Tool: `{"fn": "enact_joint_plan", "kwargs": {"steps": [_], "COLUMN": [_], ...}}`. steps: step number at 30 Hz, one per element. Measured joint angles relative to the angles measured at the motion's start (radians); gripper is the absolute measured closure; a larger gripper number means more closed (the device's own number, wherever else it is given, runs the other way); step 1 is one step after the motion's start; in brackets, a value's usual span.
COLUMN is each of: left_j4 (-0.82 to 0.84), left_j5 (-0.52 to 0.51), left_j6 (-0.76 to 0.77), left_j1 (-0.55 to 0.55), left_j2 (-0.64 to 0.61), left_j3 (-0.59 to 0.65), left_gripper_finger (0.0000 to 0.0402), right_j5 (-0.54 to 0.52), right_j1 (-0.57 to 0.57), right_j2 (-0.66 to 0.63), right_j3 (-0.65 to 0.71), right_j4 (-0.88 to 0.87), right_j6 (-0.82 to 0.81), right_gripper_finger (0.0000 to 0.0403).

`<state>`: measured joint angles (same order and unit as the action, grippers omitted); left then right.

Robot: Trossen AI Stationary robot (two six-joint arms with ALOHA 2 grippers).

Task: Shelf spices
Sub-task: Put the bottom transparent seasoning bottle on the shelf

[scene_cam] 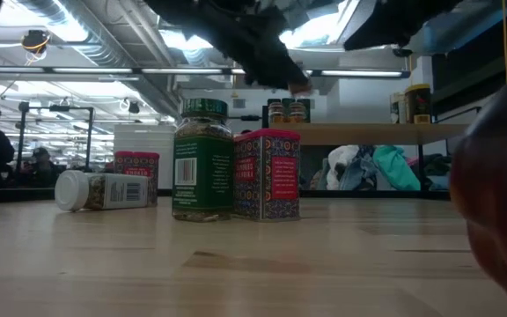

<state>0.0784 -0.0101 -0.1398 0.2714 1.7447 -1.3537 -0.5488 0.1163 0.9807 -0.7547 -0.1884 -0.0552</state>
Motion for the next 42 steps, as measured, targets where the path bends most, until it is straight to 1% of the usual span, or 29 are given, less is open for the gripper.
{"fn": "enact_joint_plan", "kwargs": {"steps": [4,12,30,33,39,42], "left_j4": [0.020,0.060,0.084,0.085,0.087,0.087], "left_j5": [-0.023,-0.012,-0.016,-0.014,-0.013,-0.014], "left_j6": [0.004,0.024,0.024,0.028,0.027,0.009], "left_j1": [0.047,0.131,0.137,0.137,0.136,0.135], "left_j2": [0.042,0.093,0.096,0.096,0.096,0.094], "left_j3": [-0.050,-0.053,-0.053,-0.053,-0.053,-0.051], "left_gripper_finger": [0.0196,0.0196,0.0196,0.0186,0.0154,0.0148], "right_j5": [-0.001,0.018,0.018,0.018,0.018,0.018], "right_j1": [0.022,0.023,0.021,0.021,0.021,0.021], "right_j2": [-0.022,-0.011,0.006,0.006,0.006,0.006], "right_j3": [0.000,0.000,0.000,0.000,0.000,0.000], "right_j4": [-0.009,-0.011,-0.002,-0.001,-0.001,-0.001], "right_j6": [0.001,0.007,0.008,0.008,0.008,0.008], "right_gripper_finger": [0.0375,0.0375,0.0375,0.0375,0.0375,0.0375]}}
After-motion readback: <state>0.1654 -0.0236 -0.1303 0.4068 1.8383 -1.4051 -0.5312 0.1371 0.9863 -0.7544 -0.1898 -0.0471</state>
